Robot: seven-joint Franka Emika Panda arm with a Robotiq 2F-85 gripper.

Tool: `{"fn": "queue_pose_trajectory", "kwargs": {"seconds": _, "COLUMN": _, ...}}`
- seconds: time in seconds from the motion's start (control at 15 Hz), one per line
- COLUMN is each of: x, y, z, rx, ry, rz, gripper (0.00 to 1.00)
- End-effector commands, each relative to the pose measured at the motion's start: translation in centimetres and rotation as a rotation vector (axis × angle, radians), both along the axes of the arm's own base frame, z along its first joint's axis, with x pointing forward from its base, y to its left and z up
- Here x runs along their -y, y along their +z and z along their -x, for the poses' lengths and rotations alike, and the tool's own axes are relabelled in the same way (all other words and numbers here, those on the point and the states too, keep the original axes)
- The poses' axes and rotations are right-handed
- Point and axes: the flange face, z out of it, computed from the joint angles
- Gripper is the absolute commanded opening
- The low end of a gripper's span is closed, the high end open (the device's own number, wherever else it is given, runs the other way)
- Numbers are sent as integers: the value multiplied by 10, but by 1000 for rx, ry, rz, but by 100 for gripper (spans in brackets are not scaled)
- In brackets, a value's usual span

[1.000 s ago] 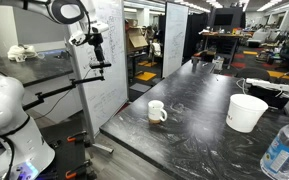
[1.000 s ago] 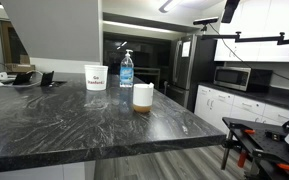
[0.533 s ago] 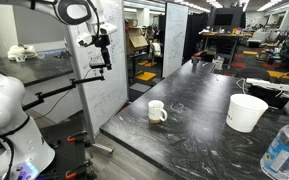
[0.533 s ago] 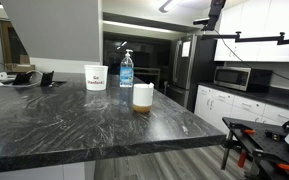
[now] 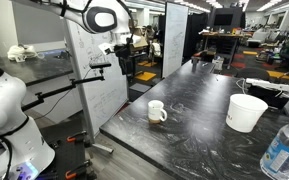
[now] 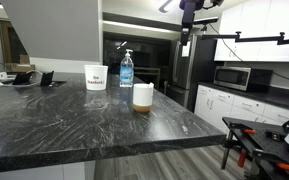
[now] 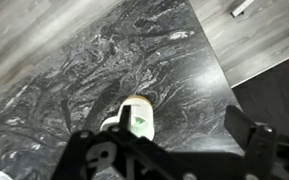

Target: Pick up the pen from the mug cup and put it on the table.

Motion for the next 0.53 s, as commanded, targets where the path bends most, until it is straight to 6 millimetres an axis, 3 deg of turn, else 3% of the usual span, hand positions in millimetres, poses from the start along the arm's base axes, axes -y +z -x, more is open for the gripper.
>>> {"fn": "queue_pose_trajectory", "kwargs": {"seconds": 0.0, "x": 12, "y": -13, "z": -38, "rx": -49, "ry": 89, "rz": -46, "gripper": 100}}
{"fn": "queue_pose_trajectory", "kwargs": {"seconds": 0.47, "x": 43, "y": -53, "z": -93, "rx": -137, "ry": 228, "rz": -66, "gripper": 100}}
